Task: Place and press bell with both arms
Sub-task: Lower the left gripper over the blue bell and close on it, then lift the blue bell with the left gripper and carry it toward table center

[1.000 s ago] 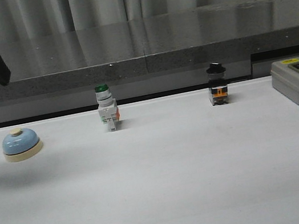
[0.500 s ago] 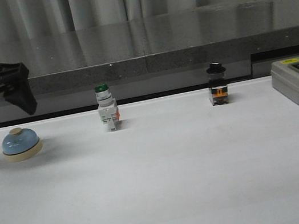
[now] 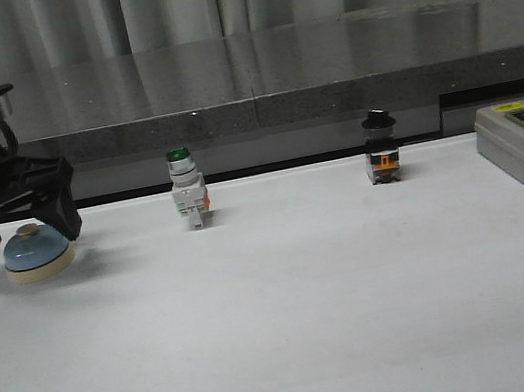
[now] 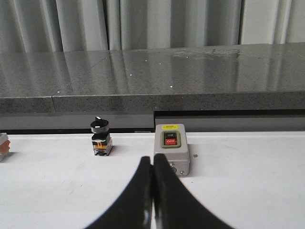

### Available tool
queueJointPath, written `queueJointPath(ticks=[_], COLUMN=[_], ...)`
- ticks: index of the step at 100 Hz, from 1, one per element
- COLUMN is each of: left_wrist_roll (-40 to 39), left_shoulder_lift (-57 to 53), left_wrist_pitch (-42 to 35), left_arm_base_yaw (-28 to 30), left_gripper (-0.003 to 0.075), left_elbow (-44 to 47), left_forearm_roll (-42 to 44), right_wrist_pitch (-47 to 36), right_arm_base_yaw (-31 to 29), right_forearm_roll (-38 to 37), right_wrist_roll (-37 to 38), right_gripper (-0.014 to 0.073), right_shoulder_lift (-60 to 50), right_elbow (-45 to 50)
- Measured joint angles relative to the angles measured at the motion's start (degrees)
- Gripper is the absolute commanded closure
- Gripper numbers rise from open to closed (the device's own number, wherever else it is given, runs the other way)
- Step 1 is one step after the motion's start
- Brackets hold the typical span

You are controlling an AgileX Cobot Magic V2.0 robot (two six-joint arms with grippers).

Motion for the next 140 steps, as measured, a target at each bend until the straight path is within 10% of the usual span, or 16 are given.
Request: queueJointPath(ticks=[25, 62, 140], left_wrist_roll=[0.00, 0.05, 1.45], left_shoulder_lift=[1.59, 1.59, -20.06], left_wrist_pitch=[0.00, 0.23, 15.06], left_arm_base_yaw=[0.00, -0.04, -2.82], left_gripper=[0.0134, 0.0479, 0.0493], left_elbow=[0.00, -0.22, -0.34], left_forearm_roll=[0.00, 0.00, 0.00], right_wrist_pitch=[0.00, 0.00, 0.00], right_arm_base_yaw=[0.00, 0.00, 0.00], right_forearm_roll=[0.00, 0.00, 0.00], right_wrist_roll=[0.00, 0.00, 0.00], right_gripper=[0.0654, 0.0654, 0.0654], right_shoulder_lift=[0.00, 0.00, 0.00], right_elbow=[0.00, 0.00, 0.00])
